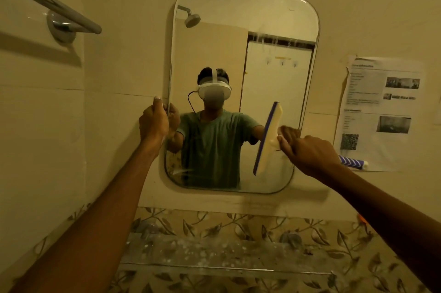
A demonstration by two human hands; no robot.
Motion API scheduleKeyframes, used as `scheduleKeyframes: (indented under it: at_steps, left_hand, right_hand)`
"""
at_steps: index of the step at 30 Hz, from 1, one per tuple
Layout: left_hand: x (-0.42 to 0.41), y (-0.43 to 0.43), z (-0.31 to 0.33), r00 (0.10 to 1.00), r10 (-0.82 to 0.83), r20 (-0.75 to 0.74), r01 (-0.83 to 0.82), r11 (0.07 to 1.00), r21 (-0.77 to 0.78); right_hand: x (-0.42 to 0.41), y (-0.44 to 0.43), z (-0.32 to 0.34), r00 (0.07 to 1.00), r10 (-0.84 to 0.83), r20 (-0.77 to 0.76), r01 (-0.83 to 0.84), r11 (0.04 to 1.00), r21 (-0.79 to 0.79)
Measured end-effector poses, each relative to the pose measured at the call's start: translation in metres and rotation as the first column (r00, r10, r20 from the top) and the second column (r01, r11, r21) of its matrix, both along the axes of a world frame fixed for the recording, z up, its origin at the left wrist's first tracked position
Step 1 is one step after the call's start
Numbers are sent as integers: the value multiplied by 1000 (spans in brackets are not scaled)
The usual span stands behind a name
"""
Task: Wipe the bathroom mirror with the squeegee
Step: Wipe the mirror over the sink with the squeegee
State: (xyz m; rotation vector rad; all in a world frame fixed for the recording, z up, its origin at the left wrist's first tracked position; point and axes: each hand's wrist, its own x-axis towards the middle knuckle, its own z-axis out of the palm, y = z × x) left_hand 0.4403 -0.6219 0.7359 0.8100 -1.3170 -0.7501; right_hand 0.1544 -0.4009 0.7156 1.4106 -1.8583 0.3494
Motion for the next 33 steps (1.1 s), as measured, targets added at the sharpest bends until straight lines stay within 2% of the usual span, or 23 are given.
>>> scheduleKeyframes:
  at_steps: [3,6,10,13,16,19,22,25,27,30,33]
  left_hand:
    - [0,2,1,1000,11,15,-11,1000,2]
    - [2,3,2,1000,-4,-1,4,1000,24]
    - [5,5,2,999,-42,-18,44,997,68]
    - [9,8,4,995,-89,-48,93,992,84]
    - [10,9,5,996,-79,-31,81,994,73]
    - [12,7,10,998,-55,10,55,997,53]
    - [18,8,20,997,-47,55,46,999,17]
    - [21,11,35,999,-20,41,22,998,-63]
    - [18,13,52,999,-35,-23,32,995,-93]
    - [13,16,79,999,-24,-46,19,994,-109]
    - [10,13,86,998,-13,-60,7,995,-96]
  right_hand:
    - [36,-27,9,987,154,-50,-154,988,10]
    - [91,-76,20,980,198,-29,-196,979,55]
    - [147,-114,36,963,251,-102,-249,968,35]
    - [127,-107,44,963,266,-50,-264,964,35]
    - [72,-76,47,980,195,25,-196,979,54]
    - [21,-35,49,993,110,-41,-107,993,57]
    - [5,-8,49,996,91,-7,-91,996,2]
    - [17,-10,50,989,129,-67,-134,988,-74]
    - [37,-27,55,985,150,-90,-153,988,-25]
    - [85,-69,74,986,166,-23,-165,986,29]
    - [145,-108,91,975,218,-45,-218,976,10]
